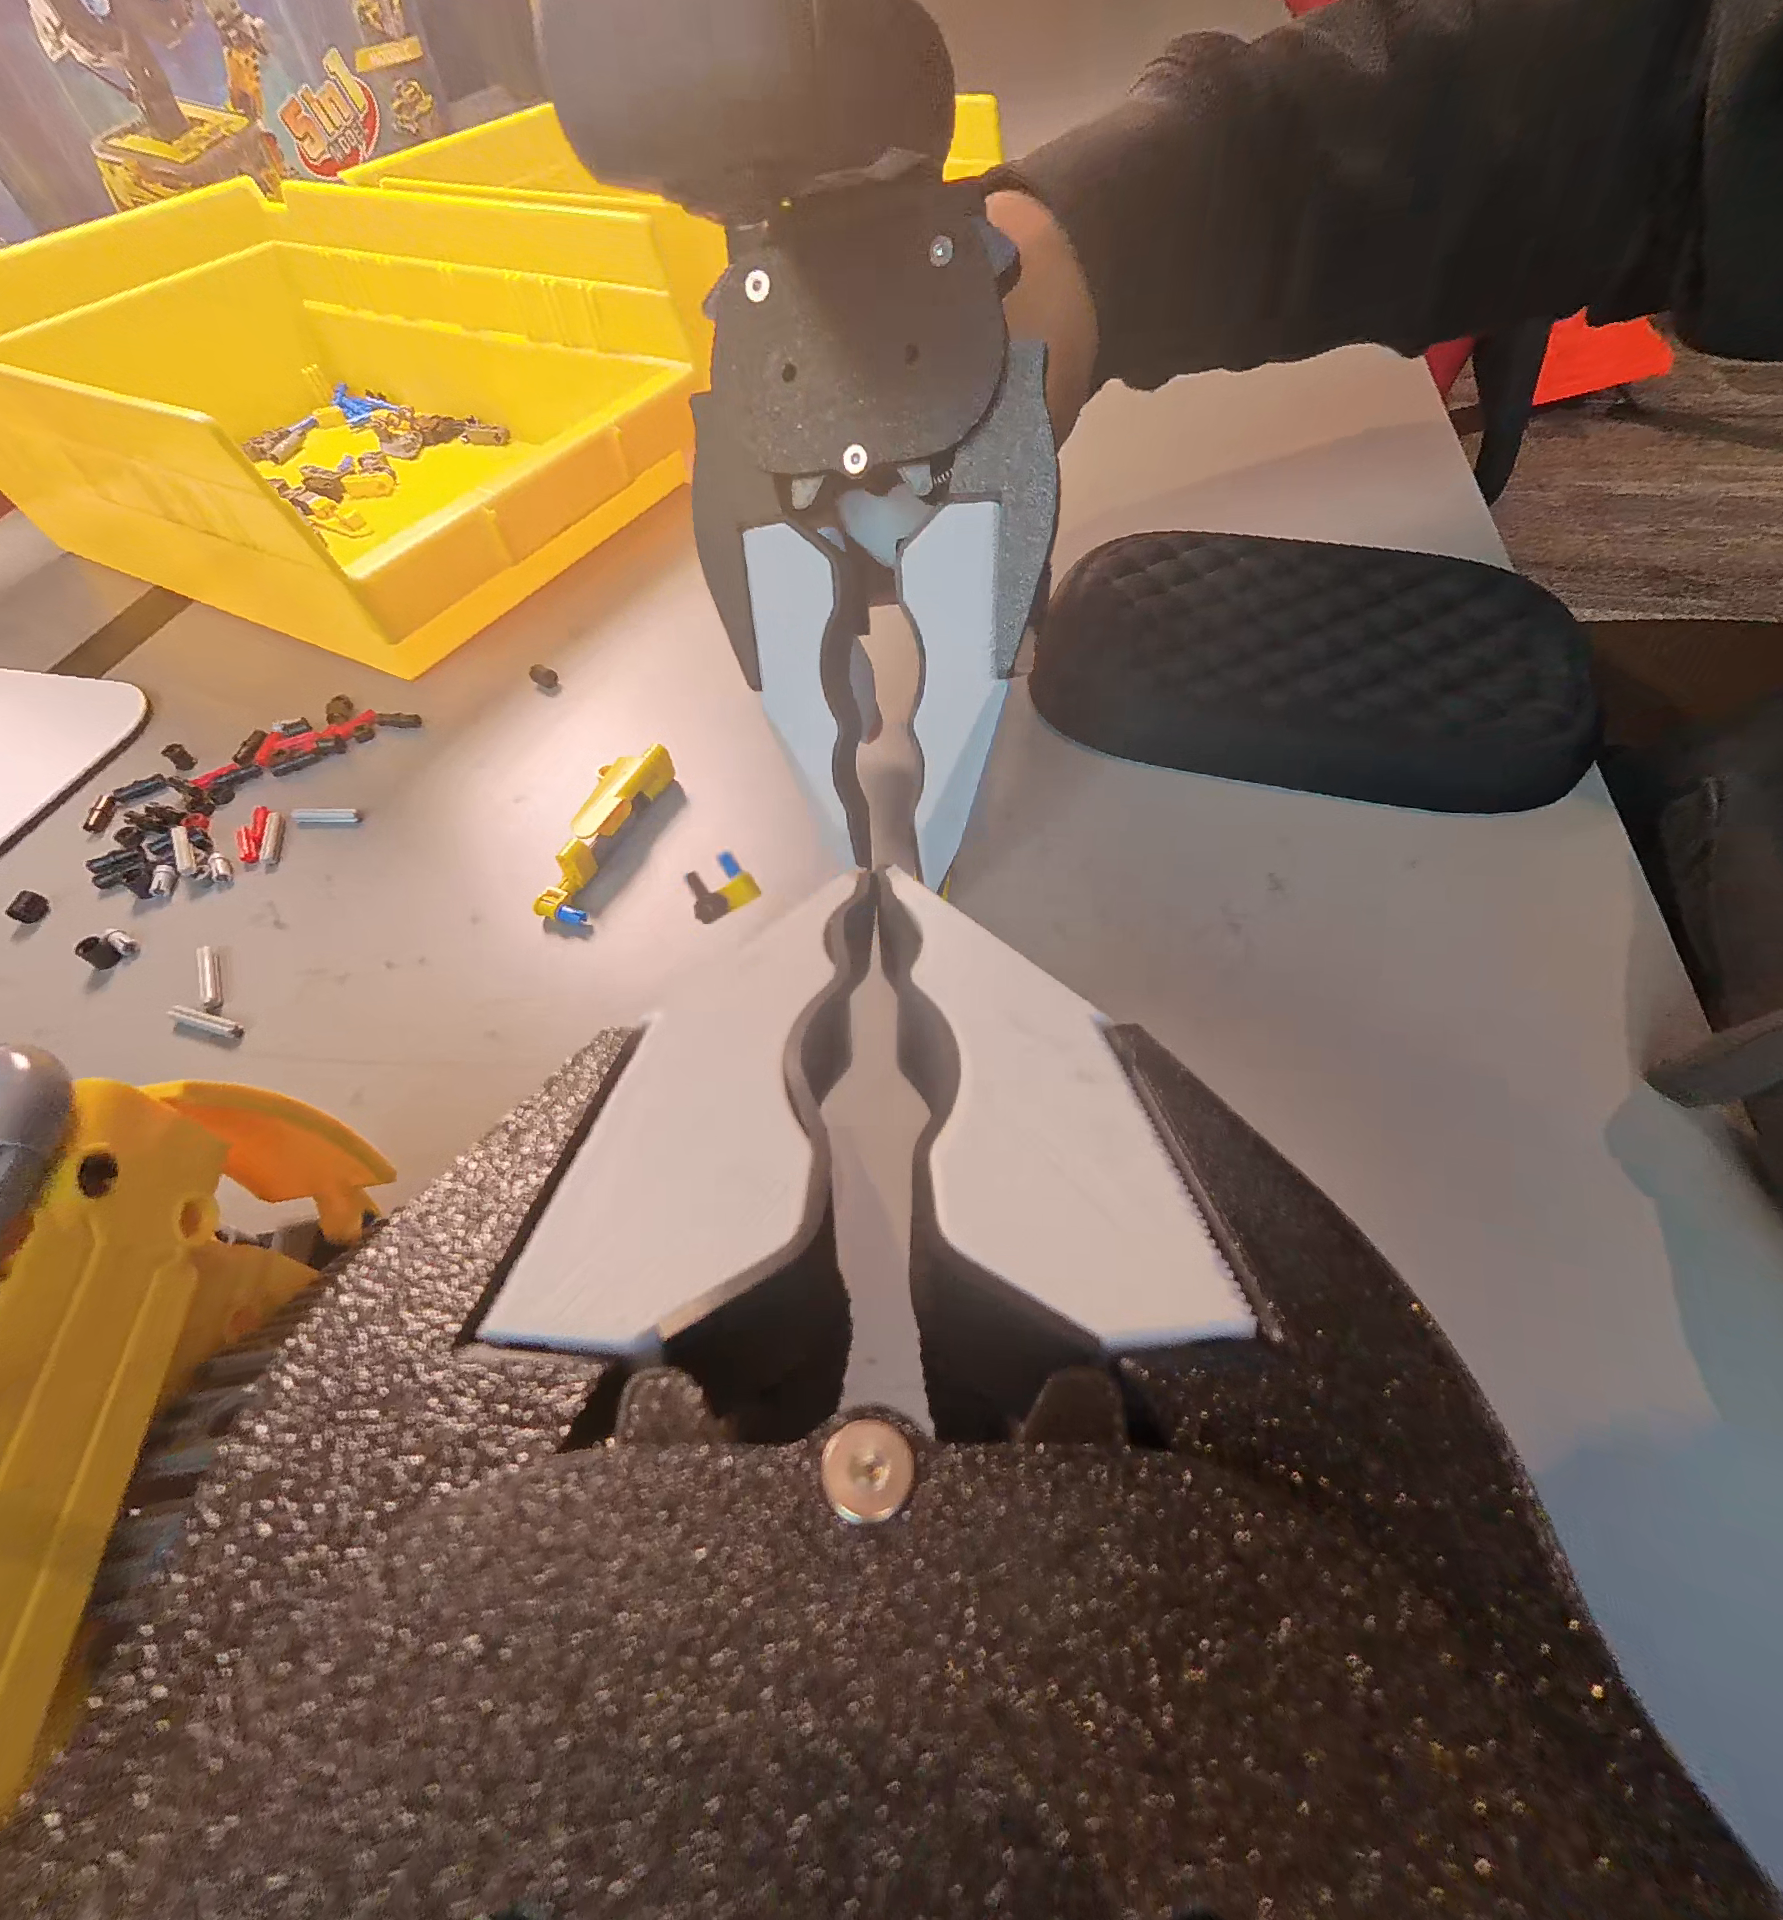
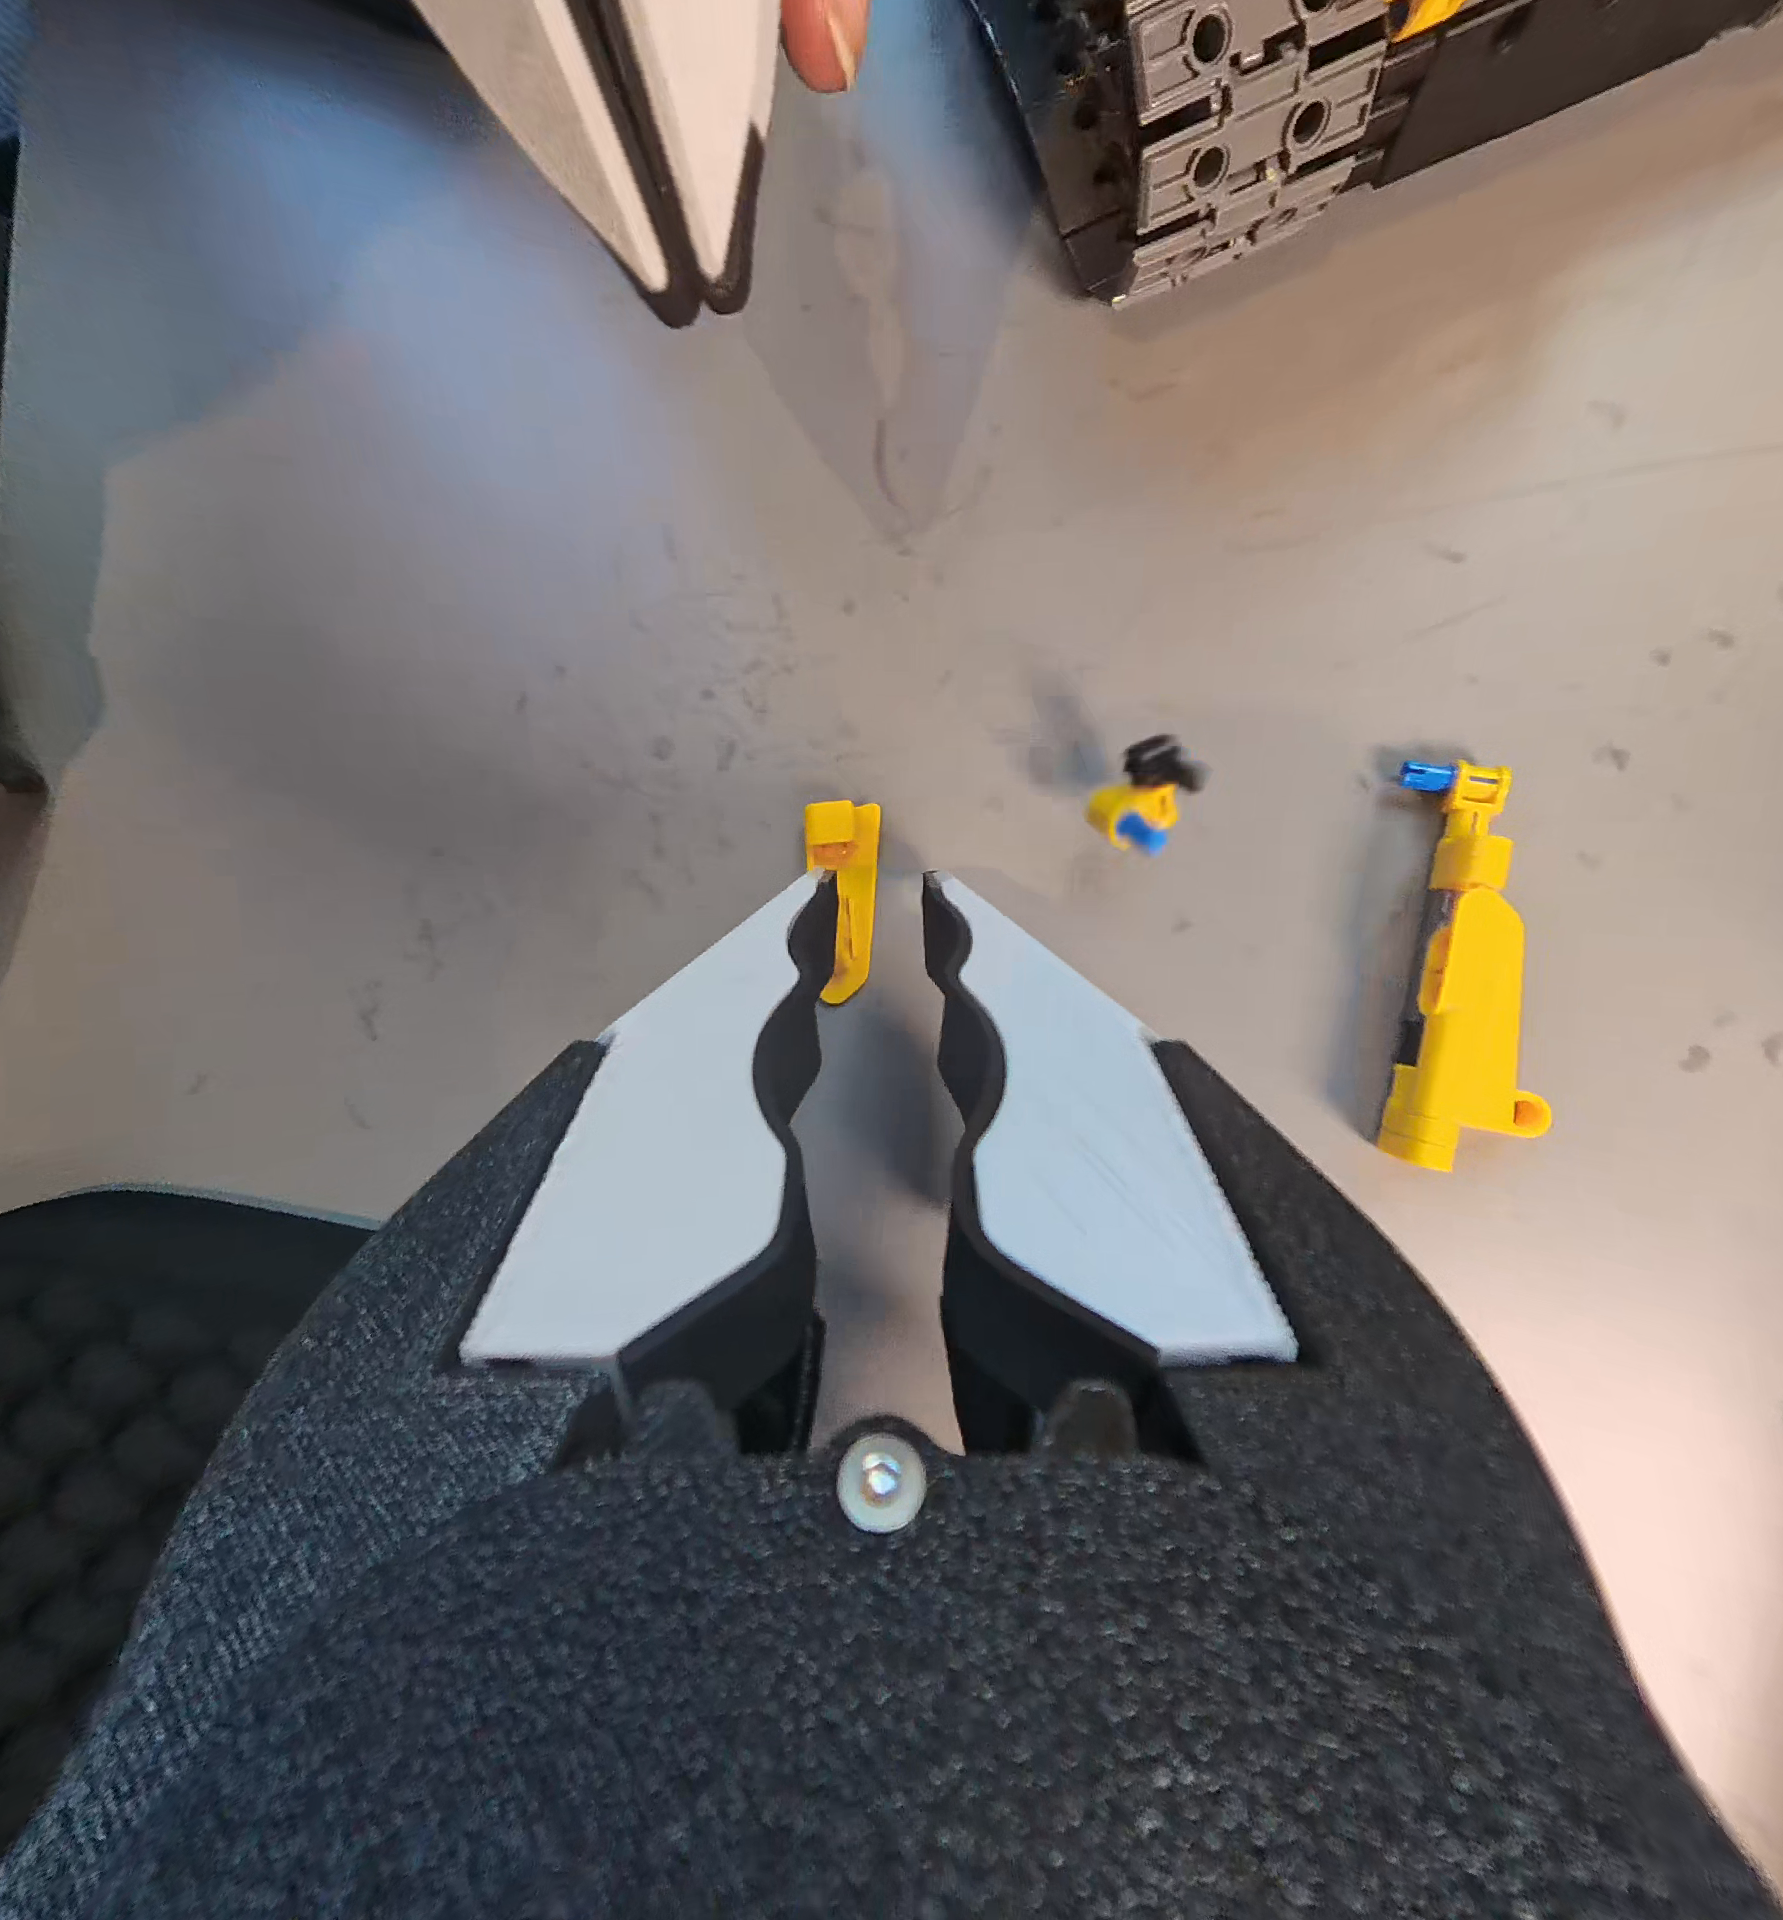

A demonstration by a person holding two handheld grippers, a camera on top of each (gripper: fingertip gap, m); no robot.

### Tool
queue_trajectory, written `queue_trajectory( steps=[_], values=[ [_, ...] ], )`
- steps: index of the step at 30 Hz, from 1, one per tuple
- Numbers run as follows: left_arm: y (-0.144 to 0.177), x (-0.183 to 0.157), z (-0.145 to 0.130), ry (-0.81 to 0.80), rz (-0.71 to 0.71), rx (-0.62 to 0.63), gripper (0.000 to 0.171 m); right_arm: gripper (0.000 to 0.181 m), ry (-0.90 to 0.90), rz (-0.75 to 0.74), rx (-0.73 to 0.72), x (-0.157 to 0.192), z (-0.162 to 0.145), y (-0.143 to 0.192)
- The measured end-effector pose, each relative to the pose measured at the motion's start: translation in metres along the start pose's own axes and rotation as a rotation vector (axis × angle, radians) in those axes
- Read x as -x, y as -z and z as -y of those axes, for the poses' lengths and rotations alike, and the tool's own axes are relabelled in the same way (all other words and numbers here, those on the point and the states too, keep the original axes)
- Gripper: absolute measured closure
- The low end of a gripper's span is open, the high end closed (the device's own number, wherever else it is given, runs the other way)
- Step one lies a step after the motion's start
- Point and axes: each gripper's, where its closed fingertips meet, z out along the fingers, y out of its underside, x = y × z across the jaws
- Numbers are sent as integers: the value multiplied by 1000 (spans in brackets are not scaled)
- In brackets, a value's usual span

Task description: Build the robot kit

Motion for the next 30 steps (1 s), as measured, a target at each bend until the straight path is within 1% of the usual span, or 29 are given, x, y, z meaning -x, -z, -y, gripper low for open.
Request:
queue_trajectory(
  steps=[6, 10, 12, 14, 15, 17, 19, 21, 24, 26, 28, 29, 30],
  values=[
    [-3, -1, -4, -11, 3, 23, 171, 162, 53, 3, 28, 17, -3, -1],
    [-8, -4, -10, -22, -9, 67, 164, 162, 98, 8, 21, 31, -2, 1],
    [-10, -5, -13, -35, -10, 86, 163, 161, 76, 27, 5, 34, -2, 5],
    [-12, -7, -15, -43, -14, 102, 162, 161, 49, 22, 18, 31, -7, 4],
    [-12, -7, -16, -44, -16, 108, 162, 162, 45, 13, 39, 29, -12, 2],
    [-13, -8, -18, -44, -20, 118, 160, 171, 62, 7, 32, 32, -13, 0],
    [-14, -11, -19, -49, -35, 129, 157, 172, 108, -6, 14, 40, -11, -2],
    [-16, -17, -21, -58, -66, 148, 153, 173, 217, -101, -21, 41, -5, -3],
    [-21, -32, -26, -31, -164, 197, 146, 173, 387, -295, -146, 41, 21, 8],
    [-24, -34, -27, 9, -191, 215, 143, 173, 502, -403, -197, 43, 34, 18],
    [-25, -36, -21, 45, -215, 189, 149, 173, 583, -483, -236, 46, 43, 26],
    [-24, -37, -17, 56, -225, 169, 158, 174, 608, -514, -252, 46, 47, 29],
    [-22, -36, -13, 57, -226, 145, 159, 174, 631, -539, -258, 47, 49, 32]
  ],
)
